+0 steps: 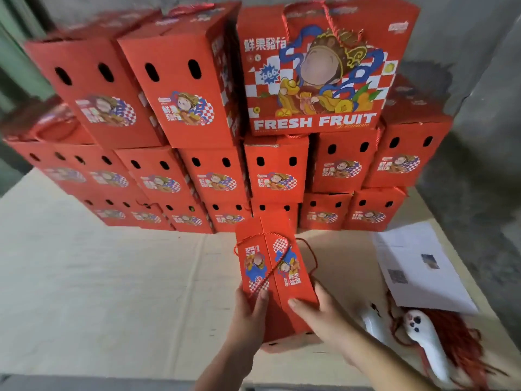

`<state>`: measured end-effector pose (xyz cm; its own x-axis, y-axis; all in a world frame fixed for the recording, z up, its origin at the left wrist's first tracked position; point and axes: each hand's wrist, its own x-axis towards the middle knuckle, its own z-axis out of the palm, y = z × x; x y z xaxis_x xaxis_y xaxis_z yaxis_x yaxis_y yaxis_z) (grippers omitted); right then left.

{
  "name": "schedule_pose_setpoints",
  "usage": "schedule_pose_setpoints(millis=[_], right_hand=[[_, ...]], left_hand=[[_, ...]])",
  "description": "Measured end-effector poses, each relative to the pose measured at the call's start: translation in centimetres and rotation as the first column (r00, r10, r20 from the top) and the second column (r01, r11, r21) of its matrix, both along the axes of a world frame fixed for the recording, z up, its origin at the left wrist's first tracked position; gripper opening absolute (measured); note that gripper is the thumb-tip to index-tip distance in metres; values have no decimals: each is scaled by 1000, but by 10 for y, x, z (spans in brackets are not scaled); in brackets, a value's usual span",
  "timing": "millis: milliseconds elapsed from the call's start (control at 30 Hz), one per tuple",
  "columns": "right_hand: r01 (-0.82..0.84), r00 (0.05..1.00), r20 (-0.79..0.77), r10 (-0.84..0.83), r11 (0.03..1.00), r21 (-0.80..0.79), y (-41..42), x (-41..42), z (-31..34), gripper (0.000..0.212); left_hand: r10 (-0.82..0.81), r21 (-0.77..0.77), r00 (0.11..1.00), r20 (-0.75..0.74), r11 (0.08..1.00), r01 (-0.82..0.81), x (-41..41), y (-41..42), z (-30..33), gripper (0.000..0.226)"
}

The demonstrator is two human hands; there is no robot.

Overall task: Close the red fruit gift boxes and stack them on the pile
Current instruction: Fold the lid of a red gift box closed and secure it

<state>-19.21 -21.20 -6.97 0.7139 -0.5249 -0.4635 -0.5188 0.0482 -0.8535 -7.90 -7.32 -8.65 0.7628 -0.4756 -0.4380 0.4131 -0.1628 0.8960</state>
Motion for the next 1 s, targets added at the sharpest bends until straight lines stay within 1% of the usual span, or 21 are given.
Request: schedule_pose_setpoints(millis=[100,167,267,400,500,567,667,733,800,833,900,1000], right_hand=[[-180,983,44,179,984,6,-15,35,12,29],[-295,955,48,294,955,11,-11,64,20,25],[-403,913,77,401,915,8,18,105,25,29],[-461,883,117,454,886,43,77,143,25,32],[-467,879,134,457,882,58,116,179,27,33],[-472,877,136,460,879,70,144,210,29,32],[-454,885,153,439,887,86,193,267,21,26],[-421,899,178,400,902,98,233,315,15,27],[-361,922,197,333,923,129,277,366,11,35],[-332,933,198,301,932,147,298,388,11,40],[-307,940,206,271,937,166,337,431,12,49],[-266,956,177,232,943,199,376,476,14,68]], left_hand=[[129,-57,991,23,990,-127,-2,16,5,47],[198,-99,980,24,976,-195,4,34,13,53],[316,-129,946,66,943,-306,19,70,24,55],[434,-136,892,124,898,-418,57,121,27,52],[460,-116,869,182,888,-445,95,156,24,51],[462,-118,869,180,887,-447,127,184,20,52],[442,-128,880,176,896,-425,188,232,15,50],[419,-142,884,206,907,-397,239,269,14,52],[375,-135,897,235,926,-352,297,306,17,58],[348,-117,906,239,937,-329,324,323,19,57],[319,-99,914,251,947,-304,376,356,24,55],[258,-92,928,268,966,-242,437,392,28,59]])
